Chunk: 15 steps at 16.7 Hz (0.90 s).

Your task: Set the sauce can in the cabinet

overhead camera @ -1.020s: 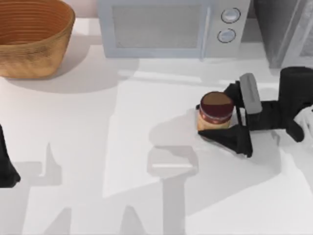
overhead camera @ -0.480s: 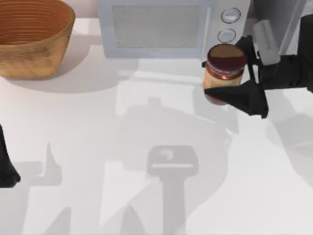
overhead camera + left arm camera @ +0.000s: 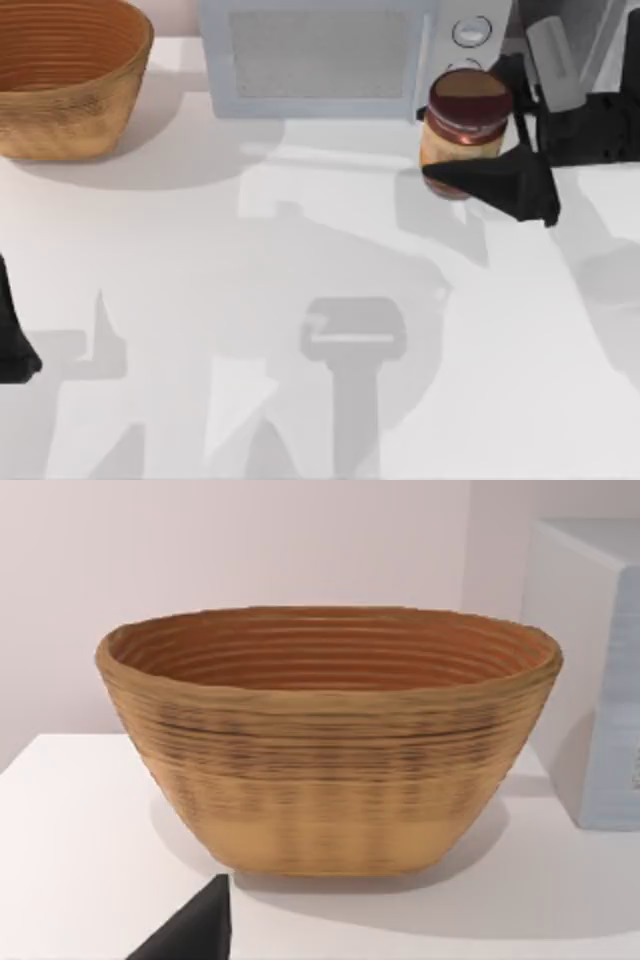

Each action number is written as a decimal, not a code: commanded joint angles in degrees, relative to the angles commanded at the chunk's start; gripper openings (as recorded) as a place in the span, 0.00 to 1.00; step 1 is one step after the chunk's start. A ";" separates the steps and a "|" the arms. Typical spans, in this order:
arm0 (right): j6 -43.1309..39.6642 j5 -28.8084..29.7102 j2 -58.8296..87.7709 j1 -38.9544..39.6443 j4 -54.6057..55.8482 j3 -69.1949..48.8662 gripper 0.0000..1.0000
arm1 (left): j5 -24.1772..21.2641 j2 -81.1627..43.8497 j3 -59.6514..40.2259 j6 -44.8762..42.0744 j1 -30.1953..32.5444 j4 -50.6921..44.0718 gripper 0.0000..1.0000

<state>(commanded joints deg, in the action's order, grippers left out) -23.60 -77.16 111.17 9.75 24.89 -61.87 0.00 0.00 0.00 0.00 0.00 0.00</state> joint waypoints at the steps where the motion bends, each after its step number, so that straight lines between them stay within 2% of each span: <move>1: 0.51 0.29 -0.39 0.03 -0.51 0.53 0.00 | 0.00 0.00 0.00 0.00 0.00 0.00 1.00; 6: 6.14 7.80 -10.11 -0.59 -5.89 10.25 0.00 | 0.00 0.00 0.00 0.00 0.00 0.00 1.00; 12: 8.17 27.14 -36.06 -3.56 -8.57 21.75 0.00 | 0.00 0.00 0.00 0.00 0.00 0.00 1.00; 15: 11.63 33.04 -48.29 -3.45 -11.58 28.18 0.00 | 0.00 0.00 0.00 0.00 0.00 0.00 1.00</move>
<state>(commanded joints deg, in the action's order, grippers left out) -11.97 -44.12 62.88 6.29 13.31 -33.70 0.00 0.00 0.00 0.00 0.00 0.00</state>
